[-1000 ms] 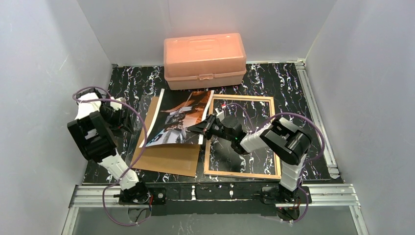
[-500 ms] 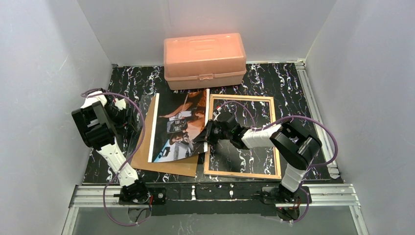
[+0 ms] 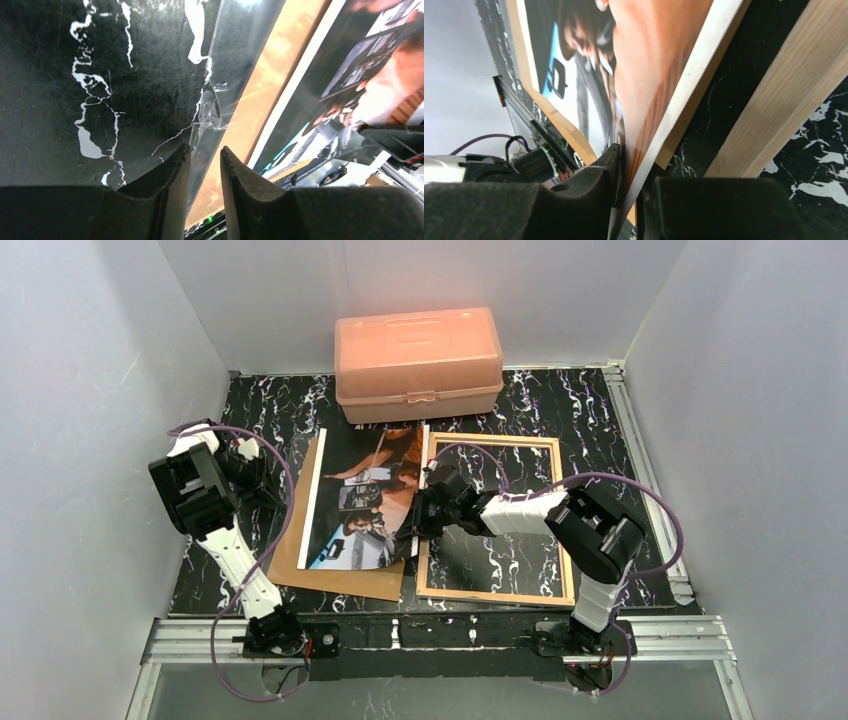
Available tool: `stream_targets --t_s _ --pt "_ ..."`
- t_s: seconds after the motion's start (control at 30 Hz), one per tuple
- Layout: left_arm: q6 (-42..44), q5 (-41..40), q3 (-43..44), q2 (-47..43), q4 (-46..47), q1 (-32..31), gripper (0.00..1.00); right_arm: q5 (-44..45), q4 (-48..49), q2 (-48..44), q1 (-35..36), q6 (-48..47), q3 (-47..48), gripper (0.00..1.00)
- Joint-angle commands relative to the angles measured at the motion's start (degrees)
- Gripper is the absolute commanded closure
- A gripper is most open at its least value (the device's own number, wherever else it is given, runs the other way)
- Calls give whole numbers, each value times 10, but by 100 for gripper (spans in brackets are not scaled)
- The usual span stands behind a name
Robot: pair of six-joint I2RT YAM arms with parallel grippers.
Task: Put the photo into the frame
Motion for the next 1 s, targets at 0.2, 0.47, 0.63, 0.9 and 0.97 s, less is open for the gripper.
stream_targets --t_s 0.2,0.47,0.63,0.9,0.97 --pt "-18 81 30 -21 -33 -2 86 13 -83 35 10 -52 50 75" --pt "-14 44 27 -28 -37 14 75 47 -198 31 20 -110 112 46" --pt "-3 26 29 -41 -36 37 69 133 -339 -16 21 -156 176 22" --pt "30 6 16 -65 -44 50 52 303 -444 -60 77 -196 266 20" --pt "32 8 8 -67 -44 51 47 295 -460 -18 105 -200 313 20"
